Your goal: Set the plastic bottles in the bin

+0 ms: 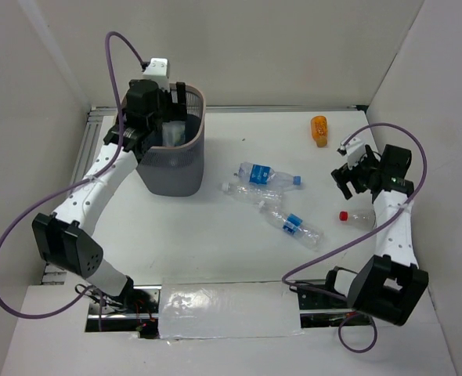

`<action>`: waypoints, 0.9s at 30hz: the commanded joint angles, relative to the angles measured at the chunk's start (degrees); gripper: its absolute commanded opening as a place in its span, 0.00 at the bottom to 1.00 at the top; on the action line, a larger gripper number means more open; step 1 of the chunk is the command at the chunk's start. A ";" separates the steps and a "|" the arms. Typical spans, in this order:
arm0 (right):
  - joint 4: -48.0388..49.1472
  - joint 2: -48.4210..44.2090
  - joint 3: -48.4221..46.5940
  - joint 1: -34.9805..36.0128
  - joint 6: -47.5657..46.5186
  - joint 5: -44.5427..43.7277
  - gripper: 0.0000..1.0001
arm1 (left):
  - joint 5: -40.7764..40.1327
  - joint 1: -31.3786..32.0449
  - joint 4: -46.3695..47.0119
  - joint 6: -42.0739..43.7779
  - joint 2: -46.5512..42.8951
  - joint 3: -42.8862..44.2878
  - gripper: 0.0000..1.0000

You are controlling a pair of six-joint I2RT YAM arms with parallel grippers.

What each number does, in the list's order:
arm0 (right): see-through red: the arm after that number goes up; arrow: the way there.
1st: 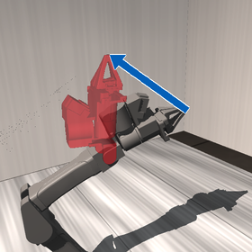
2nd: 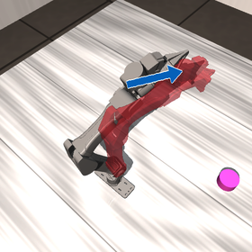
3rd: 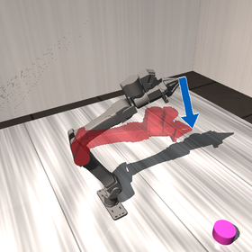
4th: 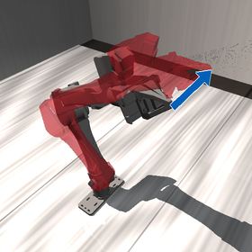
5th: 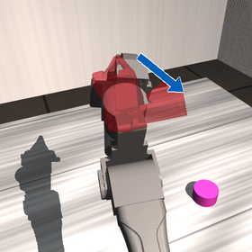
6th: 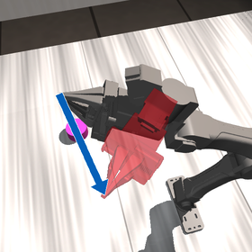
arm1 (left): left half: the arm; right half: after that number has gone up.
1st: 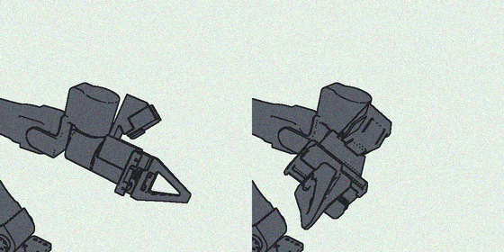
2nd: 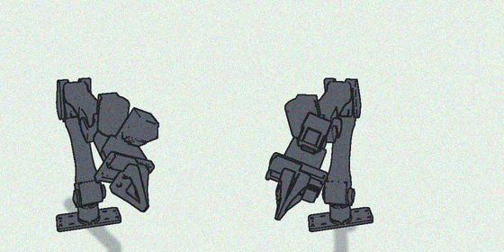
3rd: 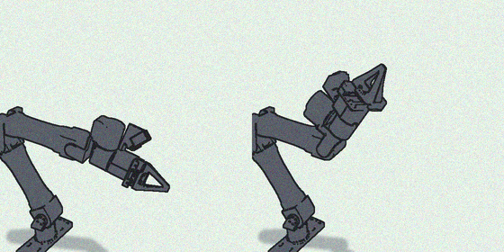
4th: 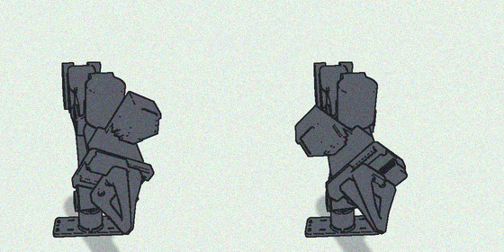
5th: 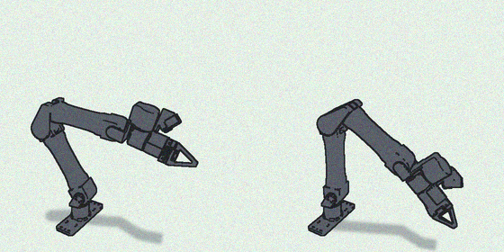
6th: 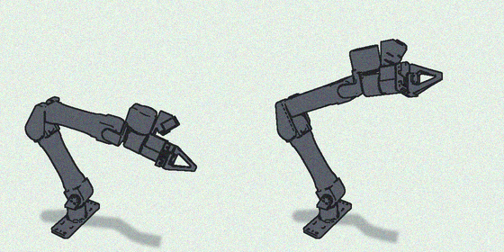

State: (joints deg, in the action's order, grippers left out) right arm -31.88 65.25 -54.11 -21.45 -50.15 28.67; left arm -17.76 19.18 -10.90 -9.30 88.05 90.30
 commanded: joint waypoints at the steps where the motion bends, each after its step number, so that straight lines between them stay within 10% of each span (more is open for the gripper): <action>1: -7.11 3.12 -6.51 -2.71 -16.70 0.51 0.90 | 3.33 -0.11 0.97 -0.46 -1.21 5.76 1.00; 12: -31.31 11.39 -11.99 -14.32 -63.29 -3.87 0.95 | 27.07 14.73 -0.97 0.60 -10.96 -0.13 1.00; 27: -21.21 19.55 -4.08 -14.32 -64.73 -11.44 0.98 | 23.30 30.12 1.32 -5.64 -9.92 -18.85 1.00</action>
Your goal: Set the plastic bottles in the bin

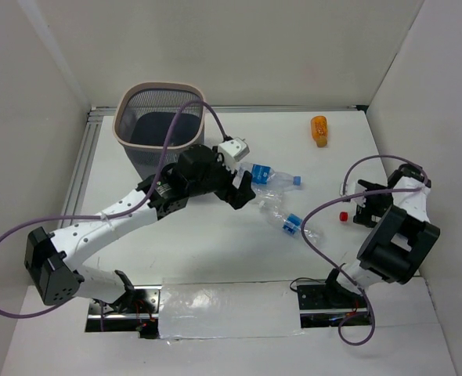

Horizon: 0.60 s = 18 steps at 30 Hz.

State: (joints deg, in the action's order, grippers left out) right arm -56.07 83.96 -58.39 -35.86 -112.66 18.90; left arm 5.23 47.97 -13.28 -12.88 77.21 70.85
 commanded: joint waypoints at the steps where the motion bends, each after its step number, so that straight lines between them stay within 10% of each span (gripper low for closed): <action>1: 3.68 1.46 0.82 0.08 -2.21 -1.67 0.98 | 0.30 1.34 3.70 -2.06 0.93 0.61 1.00; 15: 15.29 9.20 7.32 0.08 -2.21 -6.59 0.98 | -2.50 5.29 4.31 -6.97 3.83 -3.61 1.00; 18: 12.84 9.99 6.19 0.08 -2.21 -7.21 0.82 | -3.73 5.82 4.31 -7.59 3.83 -4.32 1.00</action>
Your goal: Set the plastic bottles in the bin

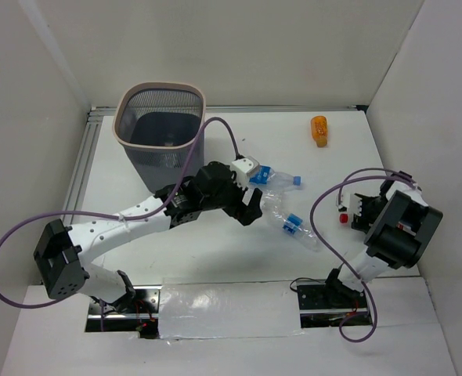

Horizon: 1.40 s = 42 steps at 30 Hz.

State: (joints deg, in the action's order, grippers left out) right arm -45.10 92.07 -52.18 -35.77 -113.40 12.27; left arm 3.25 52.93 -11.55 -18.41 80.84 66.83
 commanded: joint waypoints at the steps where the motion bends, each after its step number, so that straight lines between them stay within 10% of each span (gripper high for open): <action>1: 0.29 2.40 -2.02 0.00 -1.47 -0.58 0.76 | -2.36 0.86 2.59 -2.06 -0.32 -0.99 1.00; 6: -14.55 -1.89 -10.03 -0.53 -3.65 2.93 0.36 | -3.42 0.86 2.59 -3.11 -2.35 -3.11 1.00; 16: -29.78 -13.93 -26.56 11.47 -3.95 16.02 0.28 | -2.89 1.39 4.78 -5.31 -5.68 -10.84 1.00; 20: -22.07 -16.65 -27.62 23.96 8.52 21.82 0.26 | -3.42 1.39 6.71 -5.93 -7.26 -14.08 1.00; 29: 28.03 -18.78 -24.97 57.27 48.75 12.87 0.26 | -3.42 1.39 9.00 -7.07 -12.54 -20.06 1.00; 42: 43.70 2.75 -52.48 68.64 82.89 13.55 0.28 | -3.42 1.39 8.31 -8.22 -17.90 -24.38 1.00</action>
State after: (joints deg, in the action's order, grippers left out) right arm -8.69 92.64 -99.53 31.86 -41.87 24.64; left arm 0.19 54.06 -4.95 -25.82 65.58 42.76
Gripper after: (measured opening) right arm 0.532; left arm 1.000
